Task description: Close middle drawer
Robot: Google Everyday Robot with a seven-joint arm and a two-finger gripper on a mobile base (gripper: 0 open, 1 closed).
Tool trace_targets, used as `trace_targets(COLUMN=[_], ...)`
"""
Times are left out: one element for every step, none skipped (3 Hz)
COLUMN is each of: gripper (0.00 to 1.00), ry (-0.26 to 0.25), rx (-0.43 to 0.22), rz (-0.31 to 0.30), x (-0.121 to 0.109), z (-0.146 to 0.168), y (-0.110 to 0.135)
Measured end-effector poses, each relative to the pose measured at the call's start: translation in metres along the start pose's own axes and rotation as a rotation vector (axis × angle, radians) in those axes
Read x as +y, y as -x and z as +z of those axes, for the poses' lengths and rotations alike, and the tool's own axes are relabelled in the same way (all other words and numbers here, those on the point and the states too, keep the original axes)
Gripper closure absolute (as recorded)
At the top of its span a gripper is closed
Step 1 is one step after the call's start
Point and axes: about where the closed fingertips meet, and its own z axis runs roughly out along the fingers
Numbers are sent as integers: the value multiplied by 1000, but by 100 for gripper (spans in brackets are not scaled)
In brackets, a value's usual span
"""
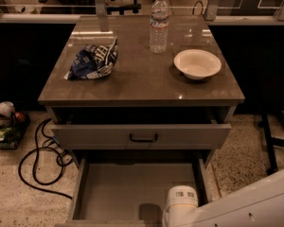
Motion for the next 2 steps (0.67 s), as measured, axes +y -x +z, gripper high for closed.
trace_targets(gripper=[100,100], ry=[-61,-61], rx=[10,10], rz=[-1,-1], x=[-36,-35], z=[-6,-6], y=[-3,-3])
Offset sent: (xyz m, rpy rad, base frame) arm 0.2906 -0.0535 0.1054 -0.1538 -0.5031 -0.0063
